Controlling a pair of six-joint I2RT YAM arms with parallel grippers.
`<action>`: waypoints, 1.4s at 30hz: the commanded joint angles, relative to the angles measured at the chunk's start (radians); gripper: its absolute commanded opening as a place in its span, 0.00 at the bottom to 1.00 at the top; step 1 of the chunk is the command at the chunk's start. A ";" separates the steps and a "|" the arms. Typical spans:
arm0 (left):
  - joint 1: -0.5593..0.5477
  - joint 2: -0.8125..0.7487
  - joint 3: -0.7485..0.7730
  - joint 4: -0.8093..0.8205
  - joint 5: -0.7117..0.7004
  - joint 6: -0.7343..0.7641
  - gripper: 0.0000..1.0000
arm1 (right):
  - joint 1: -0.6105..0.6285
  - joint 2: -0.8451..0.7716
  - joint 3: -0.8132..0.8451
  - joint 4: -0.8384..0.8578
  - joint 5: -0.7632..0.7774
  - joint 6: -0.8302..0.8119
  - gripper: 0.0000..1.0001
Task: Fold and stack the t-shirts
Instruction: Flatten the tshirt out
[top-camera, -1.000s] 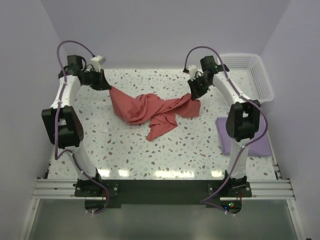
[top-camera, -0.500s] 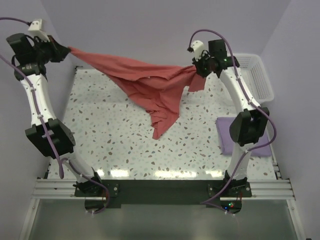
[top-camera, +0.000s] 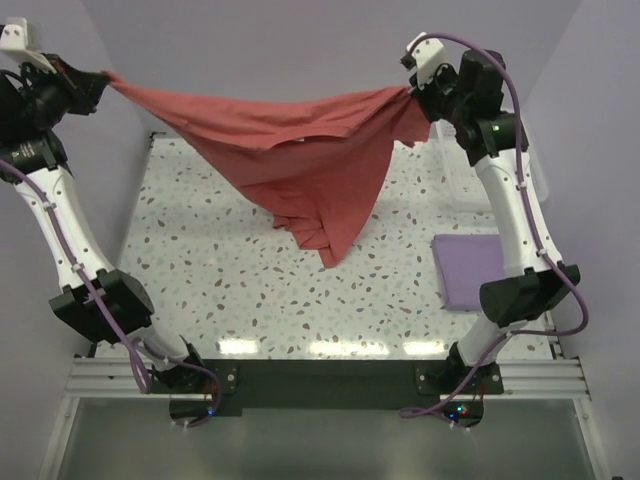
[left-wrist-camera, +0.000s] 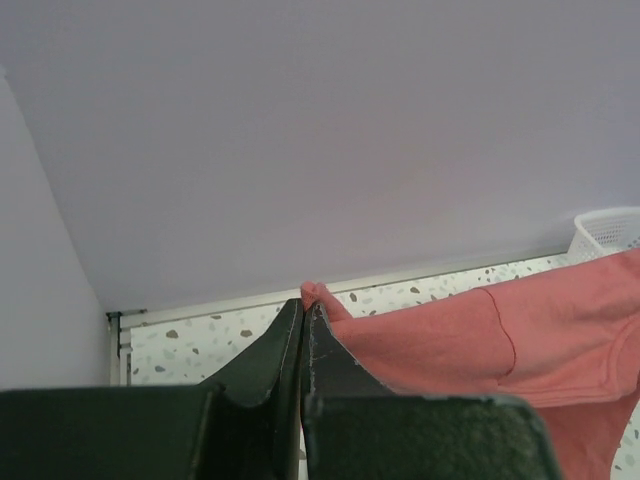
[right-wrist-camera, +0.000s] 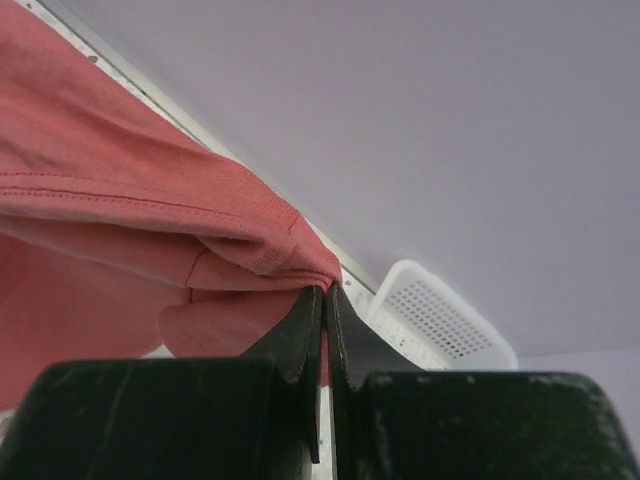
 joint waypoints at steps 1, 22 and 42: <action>0.016 -0.060 -0.016 0.090 0.038 -0.044 0.00 | -0.006 -0.060 0.030 0.056 0.035 -0.020 0.00; -0.206 0.297 0.346 0.406 -0.157 -0.240 0.00 | -0.006 0.205 0.126 0.831 0.295 0.095 0.00; -0.093 -0.058 -0.403 0.775 -0.006 -0.300 0.00 | -0.026 -0.213 -0.438 0.751 -0.172 0.070 0.00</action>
